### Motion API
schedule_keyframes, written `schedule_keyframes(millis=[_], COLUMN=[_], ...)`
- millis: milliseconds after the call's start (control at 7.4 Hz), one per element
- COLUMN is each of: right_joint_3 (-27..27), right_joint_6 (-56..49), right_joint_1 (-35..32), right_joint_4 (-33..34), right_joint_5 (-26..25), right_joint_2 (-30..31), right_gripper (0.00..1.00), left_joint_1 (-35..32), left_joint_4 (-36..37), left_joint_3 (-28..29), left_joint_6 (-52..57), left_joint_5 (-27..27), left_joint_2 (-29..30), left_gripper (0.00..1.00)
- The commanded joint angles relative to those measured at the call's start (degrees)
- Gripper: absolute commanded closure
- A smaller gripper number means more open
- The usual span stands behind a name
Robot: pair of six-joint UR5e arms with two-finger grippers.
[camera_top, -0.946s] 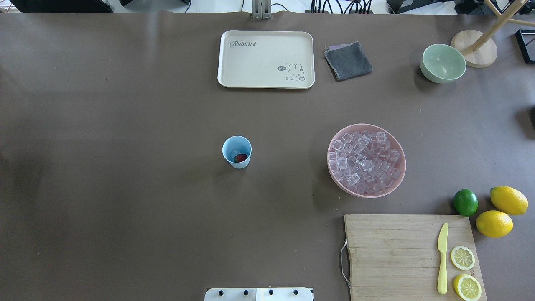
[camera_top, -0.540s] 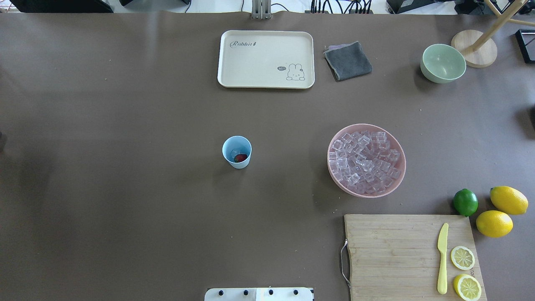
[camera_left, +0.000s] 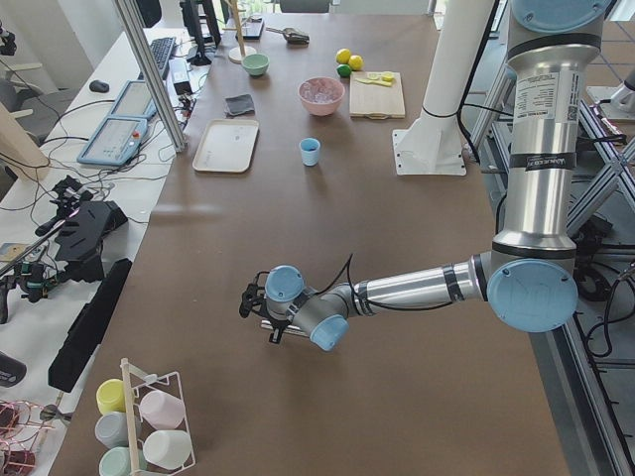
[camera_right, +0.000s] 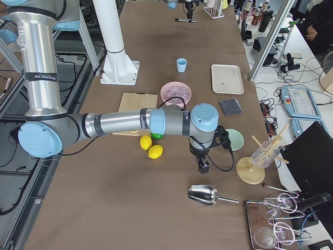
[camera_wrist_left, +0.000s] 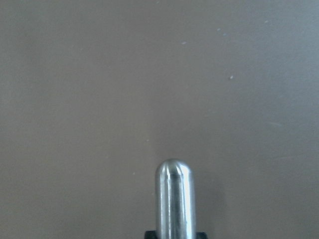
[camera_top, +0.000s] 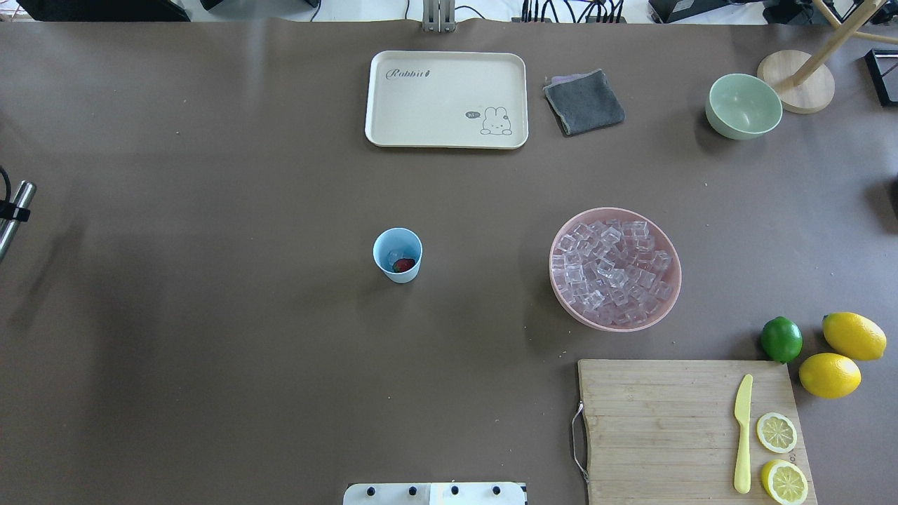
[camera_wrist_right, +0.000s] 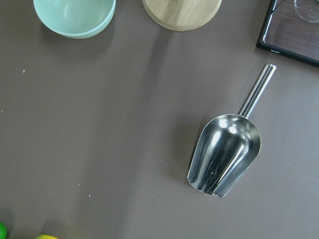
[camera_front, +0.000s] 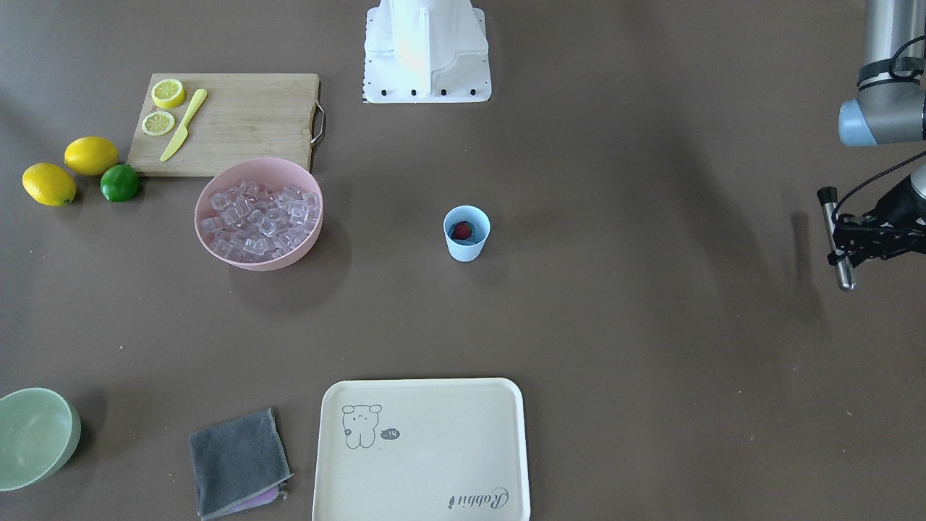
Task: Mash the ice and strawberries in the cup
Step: 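Carry the metal muddler over the cup and lower it in, left gripper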
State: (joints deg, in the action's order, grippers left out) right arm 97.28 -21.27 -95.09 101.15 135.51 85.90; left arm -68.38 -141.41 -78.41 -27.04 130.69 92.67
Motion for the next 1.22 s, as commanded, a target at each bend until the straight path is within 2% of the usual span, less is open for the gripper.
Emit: schedule_keyframes(millis=[0, 270, 540, 810, 946, 1081], right_joint_3=[3.4, 2.9, 0.9, 0.5, 0.5, 0.3], right_joint_6=[0.0, 0.0, 0.0, 0.0, 0.0, 0.0], right_joint_1=[0.0, 0.1, 0.9, 1.2, 1.2, 1.2], right_joint_4=[5.4, 6.2, 6.1, 6.2, 6.2, 6.2], right_joint_5=[0.0, -0.1, 0.0, 0.0, 0.1, 0.3], right_joint_2=[0.1, 0.1, -0.6, -0.6, -0.3, -0.3], right_gripper=[0.00, 0.00, 0.00, 0.00, 0.00, 0.00], left_joint_1=[0.0, 3.0, 5.0, 9.1, 11.6, 14.2], left_joint_4=[0.1, -0.7, -0.3, -0.1, -0.7, -4.4], left_joint_3=[-4.6, -4.9, -7.1, -10.5, -11.1, -11.5], left_joint_6=[-0.6, -13.9, -14.9, -22.3, -33.1, -38.0], left_joint_5=[0.0, -0.1, -0.7, -4.1, -8.3, -11.6], left_joint_2=[9.2, 20.0, 27.8, 29.4, 29.9, 29.9], left_gripper=[1.00, 1.00, 1.00, 1.00, 1.00, 1.00])
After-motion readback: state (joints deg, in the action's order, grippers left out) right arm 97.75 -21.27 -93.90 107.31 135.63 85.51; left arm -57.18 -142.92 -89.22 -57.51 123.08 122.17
